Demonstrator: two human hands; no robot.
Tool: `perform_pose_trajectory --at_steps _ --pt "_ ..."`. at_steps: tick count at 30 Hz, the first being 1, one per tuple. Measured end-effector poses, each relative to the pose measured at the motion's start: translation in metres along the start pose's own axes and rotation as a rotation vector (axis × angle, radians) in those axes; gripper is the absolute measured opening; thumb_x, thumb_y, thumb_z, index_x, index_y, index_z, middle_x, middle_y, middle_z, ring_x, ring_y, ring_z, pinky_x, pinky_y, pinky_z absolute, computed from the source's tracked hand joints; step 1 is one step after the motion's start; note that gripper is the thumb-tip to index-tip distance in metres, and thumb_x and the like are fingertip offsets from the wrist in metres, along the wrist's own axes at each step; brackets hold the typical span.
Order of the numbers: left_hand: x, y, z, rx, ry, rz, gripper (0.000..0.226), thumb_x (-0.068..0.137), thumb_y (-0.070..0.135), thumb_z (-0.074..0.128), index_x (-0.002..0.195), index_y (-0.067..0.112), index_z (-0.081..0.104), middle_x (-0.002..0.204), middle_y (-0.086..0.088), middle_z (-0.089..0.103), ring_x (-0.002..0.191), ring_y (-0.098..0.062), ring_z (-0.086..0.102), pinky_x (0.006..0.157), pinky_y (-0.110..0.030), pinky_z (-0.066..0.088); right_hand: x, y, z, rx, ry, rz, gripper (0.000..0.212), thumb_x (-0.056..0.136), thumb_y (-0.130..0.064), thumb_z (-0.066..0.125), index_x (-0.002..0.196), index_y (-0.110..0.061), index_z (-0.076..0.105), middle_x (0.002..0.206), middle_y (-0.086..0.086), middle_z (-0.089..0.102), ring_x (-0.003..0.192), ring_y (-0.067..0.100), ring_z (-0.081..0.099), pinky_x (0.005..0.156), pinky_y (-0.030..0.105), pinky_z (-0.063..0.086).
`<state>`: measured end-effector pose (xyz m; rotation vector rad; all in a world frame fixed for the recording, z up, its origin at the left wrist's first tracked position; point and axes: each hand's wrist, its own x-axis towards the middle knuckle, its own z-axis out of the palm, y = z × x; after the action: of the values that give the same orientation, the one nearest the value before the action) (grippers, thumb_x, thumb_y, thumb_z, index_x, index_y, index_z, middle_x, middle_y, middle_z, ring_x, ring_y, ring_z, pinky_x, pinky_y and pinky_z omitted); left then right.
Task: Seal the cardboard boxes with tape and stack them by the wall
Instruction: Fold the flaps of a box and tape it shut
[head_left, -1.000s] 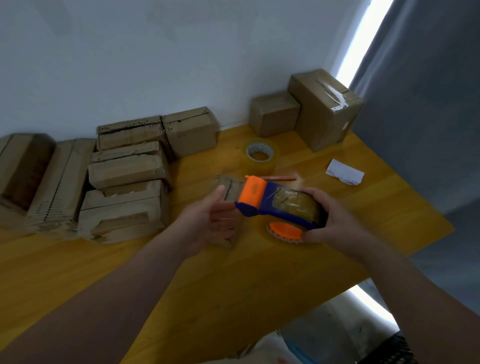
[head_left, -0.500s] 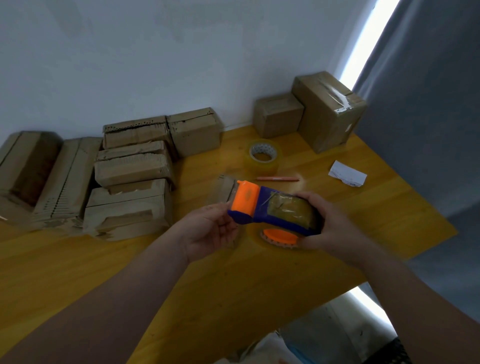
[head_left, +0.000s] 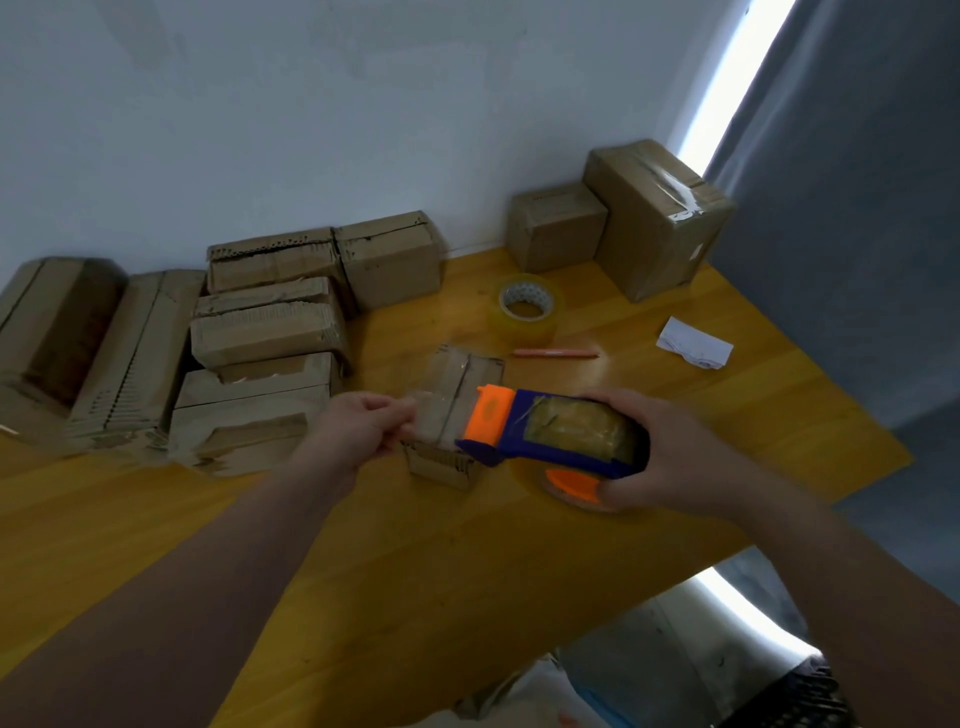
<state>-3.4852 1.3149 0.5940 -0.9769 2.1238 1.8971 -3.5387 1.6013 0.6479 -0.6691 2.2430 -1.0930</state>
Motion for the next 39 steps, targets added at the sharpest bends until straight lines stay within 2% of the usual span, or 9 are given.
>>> perform_pose_trajectory --at_steps 5,12,19,23,27,31,35,37,39 --pt "0.013 -0.023 -0.023 0.177 0.154 0.080 0.022 0.089 0.023 0.066 0.071 0.008 0.069 0.059 -0.003 0.061 0.061 -0.017 0.052 0.059 -0.028 0.043 -0.008 0.016 -0.008 -0.116 -0.047 0.067 0.074 0.062 -0.026 0.091 0.119 -0.047 0.048 0.113 -0.015 0.060 0.097 -0.007 0.059 0.072 0.019 0.055" --pt "0.024 -0.044 -0.010 0.291 0.300 0.153 0.032 0.089 0.035 0.066 0.069 0.009 0.069 0.058 -0.001 0.058 0.056 -0.014 0.050 0.052 -0.025 0.035 0.002 0.027 0.005 -0.156 -0.027 0.016 0.070 0.065 -0.021 0.089 0.110 -0.053 0.045 0.109 -0.021 0.056 0.098 -0.010 0.056 0.070 0.013 0.052" --pt "0.035 -0.050 -0.008 0.360 0.286 0.120 0.034 0.092 0.034 0.062 0.070 0.009 0.068 0.063 -0.003 0.060 0.060 -0.015 0.052 0.052 -0.027 0.034 0.014 0.046 0.014 -0.202 -0.046 0.045 0.074 0.065 -0.024 0.087 0.123 -0.048 0.047 0.113 -0.015 0.058 0.100 0.004 0.060 0.078 0.028 0.059" --pt "0.037 -0.056 -0.005 0.323 0.210 0.097 0.034 0.092 0.034 0.062 0.066 0.011 0.066 0.067 -0.006 0.062 0.068 -0.022 0.058 0.063 -0.034 0.045 0.020 0.055 0.024 -0.188 -0.076 0.065 0.076 0.064 -0.025 0.086 0.128 -0.042 0.048 0.112 -0.013 0.059 0.100 0.006 0.062 0.077 0.031 0.060" --pt "0.038 -0.057 -0.002 0.276 0.164 0.060 0.035 0.092 0.032 0.061 0.066 0.009 0.064 0.065 -0.008 0.060 0.067 -0.022 0.056 0.065 -0.035 0.045 0.027 0.056 0.030 -0.209 -0.083 0.063 0.077 0.067 -0.022 0.086 0.132 -0.038 0.047 0.112 -0.011 0.059 0.100 0.008 0.061 0.080 0.030 0.059" --pt "0.039 -0.055 -0.001 0.255 0.081 -0.014 0.030 0.096 0.033 0.056 0.081 0.008 0.063 0.075 -0.012 0.063 0.075 -0.026 0.058 0.068 -0.036 0.048 0.027 0.059 0.032 -0.199 -0.069 0.075 0.076 0.068 -0.023 0.086 0.131 -0.040 0.046 0.114 -0.010 0.058 0.101 0.009 0.061 0.081 0.031 0.059" --pt "0.041 -0.062 -0.006 0.453 0.098 -0.022 0.021 0.097 0.031 0.053 0.098 0.012 0.062 0.095 -0.013 0.066 0.091 -0.032 0.062 0.079 -0.042 0.052 0.028 0.064 0.034 -0.208 -0.042 0.073 0.078 0.067 -0.028 0.087 0.134 -0.037 0.047 0.115 -0.009 0.059 0.101 0.007 0.061 0.081 0.030 0.059" --pt "0.039 -0.061 -0.006 0.317 0.180 0.084 0.018 0.097 0.023 0.053 0.095 0.013 0.067 0.099 -0.012 0.069 0.093 -0.028 0.063 0.088 -0.047 0.052 0.028 0.067 0.036 -0.209 -0.035 0.070 0.081 0.065 -0.033 0.086 0.135 -0.037 0.047 0.116 -0.010 0.059 0.102 0.006 0.061 0.081 0.029 0.058" --pt "0.035 -0.055 0.001 0.097 0.175 0.111 0.022 0.098 0.016 0.049 0.108 0.012 0.069 0.109 -0.010 0.067 0.100 -0.022 0.062 0.096 -0.045 0.049 0.029 0.070 0.038 -0.202 -0.031 0.074 0.083 0.065 -0.035 0.086 0.138 -0.034 0.046 0.118 -0.009 0.058 0.104 0.007 0.061 0.081 0.032 0.059"
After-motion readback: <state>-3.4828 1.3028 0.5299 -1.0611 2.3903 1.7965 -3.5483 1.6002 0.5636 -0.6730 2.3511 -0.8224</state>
